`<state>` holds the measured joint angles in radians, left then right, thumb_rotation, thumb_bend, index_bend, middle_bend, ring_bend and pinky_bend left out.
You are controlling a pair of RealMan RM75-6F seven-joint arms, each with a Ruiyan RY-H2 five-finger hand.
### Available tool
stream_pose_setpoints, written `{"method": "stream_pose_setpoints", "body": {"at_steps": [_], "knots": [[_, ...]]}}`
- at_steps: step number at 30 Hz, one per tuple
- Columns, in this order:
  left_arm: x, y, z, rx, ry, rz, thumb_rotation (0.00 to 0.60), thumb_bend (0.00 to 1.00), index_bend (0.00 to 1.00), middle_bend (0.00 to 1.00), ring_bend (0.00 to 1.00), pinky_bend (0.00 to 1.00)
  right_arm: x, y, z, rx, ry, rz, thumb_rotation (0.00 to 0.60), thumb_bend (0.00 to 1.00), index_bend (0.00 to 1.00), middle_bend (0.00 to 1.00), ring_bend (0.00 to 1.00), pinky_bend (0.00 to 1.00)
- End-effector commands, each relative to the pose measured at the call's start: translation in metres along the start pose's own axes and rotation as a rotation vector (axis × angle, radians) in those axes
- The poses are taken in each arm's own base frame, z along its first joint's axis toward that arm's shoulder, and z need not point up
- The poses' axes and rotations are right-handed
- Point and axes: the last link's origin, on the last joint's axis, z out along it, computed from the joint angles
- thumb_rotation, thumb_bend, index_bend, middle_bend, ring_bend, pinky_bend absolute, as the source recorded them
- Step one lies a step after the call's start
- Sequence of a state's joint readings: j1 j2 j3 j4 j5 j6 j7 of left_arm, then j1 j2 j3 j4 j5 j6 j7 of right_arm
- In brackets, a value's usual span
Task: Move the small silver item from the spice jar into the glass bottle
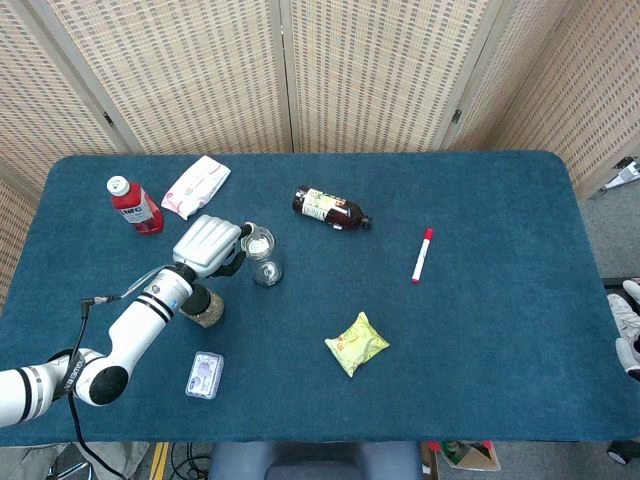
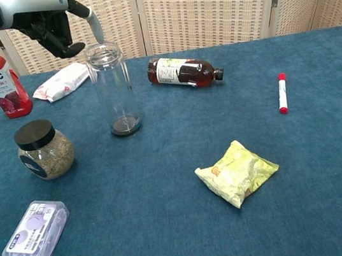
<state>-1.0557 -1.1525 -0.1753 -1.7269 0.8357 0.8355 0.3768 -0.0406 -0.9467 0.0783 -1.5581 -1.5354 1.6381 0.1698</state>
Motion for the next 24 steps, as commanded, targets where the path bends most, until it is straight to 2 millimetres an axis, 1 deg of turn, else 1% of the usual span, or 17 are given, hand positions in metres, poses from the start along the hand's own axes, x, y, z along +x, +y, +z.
{"method": "stream_pose_setpoints", "body": {"at_steps": [1,9,24], "knots": [[-0.004,0.0,0.005,0.004,-0.009,0.007,0.6,0.55,0.33,1.0,0.99,1.0,0.0,0.0,0.0,-0.002,0.0,0.0,0.6,0.37,0.16,0.22,0.1,0.21],[-0.006,-0.006,0.014,0.033,-0.01,0.006,0.6,0.55,0.33,1.0,0.98,1.0,0.001,0.002,-0.002,-0.01,-0.001,-0.001,0.6,0.37,0.16,0.22,0.1,0.21],[-0.014,-0.007,0.015,0.044,-0.046,0.023,0.6,0.55,0.32,1.0,0.98,1.0,0.0,0.003,-0.001,-0.011,-0.002,-0.001,0.6,0.37,0.16,0.22,0.1,0.21]]}}
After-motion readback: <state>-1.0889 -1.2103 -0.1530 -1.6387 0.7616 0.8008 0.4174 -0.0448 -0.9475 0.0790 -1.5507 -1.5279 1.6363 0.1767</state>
